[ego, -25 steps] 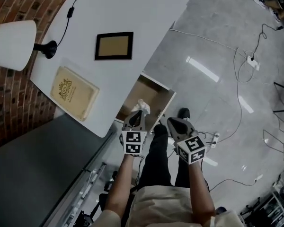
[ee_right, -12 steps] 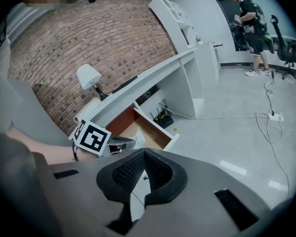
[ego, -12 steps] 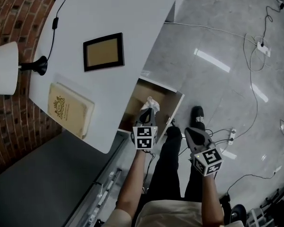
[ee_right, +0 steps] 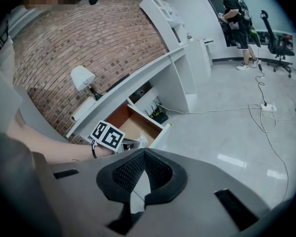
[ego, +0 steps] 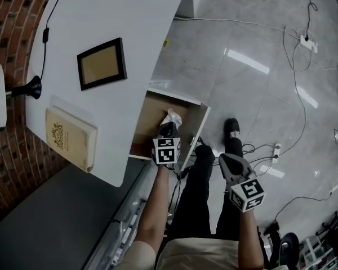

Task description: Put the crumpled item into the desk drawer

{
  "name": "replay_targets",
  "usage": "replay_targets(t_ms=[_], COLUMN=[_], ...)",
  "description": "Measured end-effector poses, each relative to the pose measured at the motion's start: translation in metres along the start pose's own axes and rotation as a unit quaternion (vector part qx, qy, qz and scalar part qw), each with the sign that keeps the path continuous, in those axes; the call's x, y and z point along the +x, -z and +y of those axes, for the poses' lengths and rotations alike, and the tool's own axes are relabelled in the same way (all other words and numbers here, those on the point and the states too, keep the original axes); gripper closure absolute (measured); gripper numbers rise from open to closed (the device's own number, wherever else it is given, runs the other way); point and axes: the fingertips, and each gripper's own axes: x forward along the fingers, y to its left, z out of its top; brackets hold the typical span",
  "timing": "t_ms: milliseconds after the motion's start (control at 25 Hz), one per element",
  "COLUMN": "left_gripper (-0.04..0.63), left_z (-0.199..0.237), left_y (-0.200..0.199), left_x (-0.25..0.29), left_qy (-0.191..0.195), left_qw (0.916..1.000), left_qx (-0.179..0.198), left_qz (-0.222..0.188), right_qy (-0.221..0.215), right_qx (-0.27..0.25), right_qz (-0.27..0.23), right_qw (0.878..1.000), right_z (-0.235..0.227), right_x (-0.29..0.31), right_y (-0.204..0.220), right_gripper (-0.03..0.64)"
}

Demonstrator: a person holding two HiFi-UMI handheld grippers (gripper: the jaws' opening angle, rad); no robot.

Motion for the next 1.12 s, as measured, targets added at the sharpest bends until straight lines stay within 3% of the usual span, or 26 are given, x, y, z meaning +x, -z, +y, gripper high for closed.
replay_targets(t_ms=[400,480,680,840,1120], left_gripper=[0.575,0.525,0.520,0.520,0.522], left_z=[0.001,-0.002,-0.007,-0.011,-0.018], left_y=[-0.005,-0.005,-0.013,-0.021,-0.039], left_x=[0.008,0.007,-0.013,-0.040,-0.110], left_qy=[-0.003,0.007,0.008,0.005,-0.010], left_qw=[0.9996,0.9995,0.9994,0.9990,0.9952], left_qx=[-0.022,-0.027,-0.034,-0.043,-0.088], left_qz=[0.015,0.014,0.006,-0.012,-0.043], right_qy=[0.003,0.002,0.002,-0.026,-0.080], right_qx=[-0.001,-0.006,-0.011,-0.009,-0.064], right_qz=[-0.003,-0.003,-0.012,-0.001,0.049], right_qw=[1.000,1.000,1.000,1.000,0.994], right_z=[-0.008,-0.007,-0.008,0.005,0.036], right_x=[-0.008,-0.010,-0.015,-0.015,-0.021], right_y=[0.002,0.000,-0.016,-0.023,-0.037], right_gripper=[0.591,0.591,0.591,0.591,0.591])
